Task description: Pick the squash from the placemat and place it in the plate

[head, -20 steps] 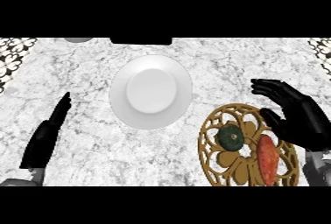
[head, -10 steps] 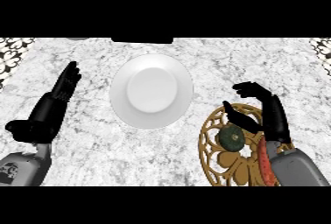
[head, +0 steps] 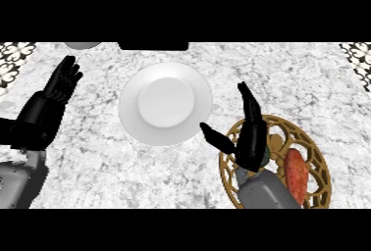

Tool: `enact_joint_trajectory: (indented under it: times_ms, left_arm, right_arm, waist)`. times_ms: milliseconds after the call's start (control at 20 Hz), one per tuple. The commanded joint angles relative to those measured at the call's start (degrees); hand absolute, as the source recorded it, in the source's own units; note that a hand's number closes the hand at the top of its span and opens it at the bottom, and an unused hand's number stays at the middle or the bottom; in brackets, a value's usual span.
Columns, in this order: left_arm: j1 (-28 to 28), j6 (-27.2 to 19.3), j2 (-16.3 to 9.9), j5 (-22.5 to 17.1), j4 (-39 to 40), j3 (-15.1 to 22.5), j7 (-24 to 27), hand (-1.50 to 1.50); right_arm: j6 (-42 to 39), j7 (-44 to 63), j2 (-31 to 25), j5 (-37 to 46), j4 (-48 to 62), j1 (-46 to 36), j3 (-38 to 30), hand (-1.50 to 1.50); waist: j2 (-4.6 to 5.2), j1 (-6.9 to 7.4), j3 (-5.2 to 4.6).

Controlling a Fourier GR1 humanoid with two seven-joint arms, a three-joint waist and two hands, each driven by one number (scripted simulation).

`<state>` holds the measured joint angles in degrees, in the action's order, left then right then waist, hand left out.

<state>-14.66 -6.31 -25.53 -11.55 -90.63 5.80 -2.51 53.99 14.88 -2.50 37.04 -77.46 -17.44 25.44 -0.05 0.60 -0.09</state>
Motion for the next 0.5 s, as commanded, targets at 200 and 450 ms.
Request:
enact_joint_trajectory:
  times_ms: [200,450]
  left_arm:
    - [1.37,1.64,-1.11,-1.08,0.39,-2.05,-0.20,0.00]
    - [0.90,0.38,-0.41,-0.70,-0.83,-1.67,-1.83,0.00]
  right_arm:
    - [-17.61,27.27,0.87,20.94,-1.69,-2.00,-2.70,-1.50]
    - [-37.79,42.56,0.69,22.33,-3.61,-4.16,-1.70,-1.50]
  waist:
    - [-0.81,-2.09,-0.34]
    - [-1.25,-2.13,-0.36]
